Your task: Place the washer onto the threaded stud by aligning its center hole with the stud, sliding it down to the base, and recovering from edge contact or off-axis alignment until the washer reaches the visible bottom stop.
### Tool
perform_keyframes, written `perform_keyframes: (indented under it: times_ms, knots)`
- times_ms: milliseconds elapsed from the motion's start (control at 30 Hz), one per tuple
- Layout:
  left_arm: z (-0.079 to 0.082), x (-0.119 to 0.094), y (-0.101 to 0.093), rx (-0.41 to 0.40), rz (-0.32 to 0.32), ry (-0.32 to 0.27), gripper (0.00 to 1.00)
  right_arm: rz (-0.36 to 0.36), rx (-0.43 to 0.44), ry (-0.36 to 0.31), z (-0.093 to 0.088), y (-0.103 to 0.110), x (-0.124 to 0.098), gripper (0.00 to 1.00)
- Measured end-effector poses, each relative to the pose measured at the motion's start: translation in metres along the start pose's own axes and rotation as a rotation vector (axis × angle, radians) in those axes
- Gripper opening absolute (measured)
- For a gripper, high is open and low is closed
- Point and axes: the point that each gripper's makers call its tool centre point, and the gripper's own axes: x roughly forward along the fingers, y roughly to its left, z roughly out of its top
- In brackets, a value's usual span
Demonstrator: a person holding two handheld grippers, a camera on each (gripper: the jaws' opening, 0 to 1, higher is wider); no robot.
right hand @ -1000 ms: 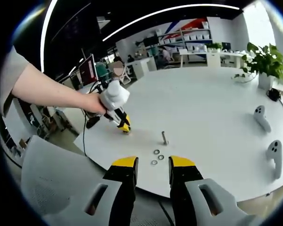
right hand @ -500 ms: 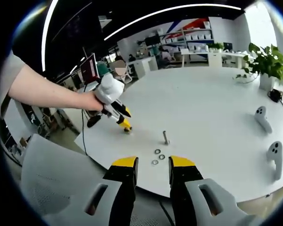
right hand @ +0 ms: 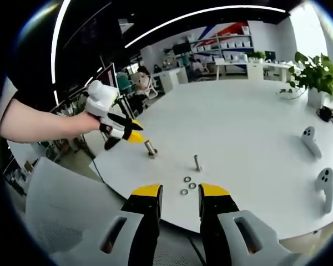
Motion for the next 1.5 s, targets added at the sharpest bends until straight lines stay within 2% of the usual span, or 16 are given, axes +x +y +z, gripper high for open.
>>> perform_keyframes:
  times_ms: [33,167,333,467,500,533,567,700,767,867,933,967,1067,1133,1267,1500]
  knots:
    - [-0.006,-0.004,-0.005,-0.035,-0.014,0.007,0.34,-0.001,-0.001,0.002,0.0,0.0,0.0,0.28]
    - [-0.015,-0.017,-0.009,-0.085,-0.007,-0.034,0.35,-0.003,-0.004,0.011,-0.001,0.0,0.001,0.28]
    - [-0.036,-0.037,-0.022,-0.118,-0.026,-0.058,0.37,-0.008,-0.005,0.022,-0.004,-0.001,0.0,0.28]
    - [-0.044,-0.054,-0.026,-0.111,-0.023,-0.081,0.37,-0.004,-0.008,0.03,-0.006,0.0,0.001,0.28]
    - [-0.044,-0.059,-0.026,-0.122,-0.021,-0.098,0.36,-0.005,-0.008,0.032,-0.007,0.001,0.001,0.28]
    - [-0.038,-0.064,-0.028,-0.136,-0.033,-0.152,0.35,-0.007,-0.003,0.037,-0.008,0.001,0.0,0.28]
    - [-0.037,-0.067,-0.029,-0.147,-0.045,-0.171,0.35,-0.013,0.0,0.047,-0.011,0.0,0.0,0.28]
    - [-0.041,-0.08,-0.03,-0.131,-0.037,-0.173,0.35,-0.015,-0.013,0.084,-0.015,0.0,0.004,0.28]
    - [-0.032,-0.087,-0.025,-0.138,-0.036,-0.258,0.34,-0.005,-0.017,0.092,-0.017,0.002,0.003,0.28]
    - [-0.034,-0.096,-0.031,-0.154,-0.053,-0.264,0.35,-0.012,-0.011,0.092,-0.018,0.001,0.002,0.28]
    - [-0.038,-0.101,-0.04,-0.137,-0.087,-0.22,0.37,-0.018,-0.01,0.103,-0.02,0.0,0.003,0.28]
    - [-0.037,-0.106,-0.04,-0.115,-0.077,-0.23,0.37,-0.023,-0.018,0.114,-0.021,-0.001,0.003,0.28]
    - [-0.036,-0.117,-0.044,-0.118,-0.08,-0.253,0.36,-0.033,-0.023,0.13,-0.024,-0.003,0.002,0.28]
    - [-0.034,-0.123,-0.04,-0.077,-0.047,-0.285,0.31,-0.038,-0.02,0.133,-0.024,-0.005,0.002,0.28]
    - [-0.036,-0.126,-0.043,-0.184,-0.082,-0.302,0.36,-0.033,-0.031,0.147,-0.027,-0.004,0.003,0.28]
    - [-0.04,-0.128,-0.056,-0.119,-0.104,-0.293,0.37,-0.045,-0.028,0.151,-0.027,-0.007,0.002,0.28]
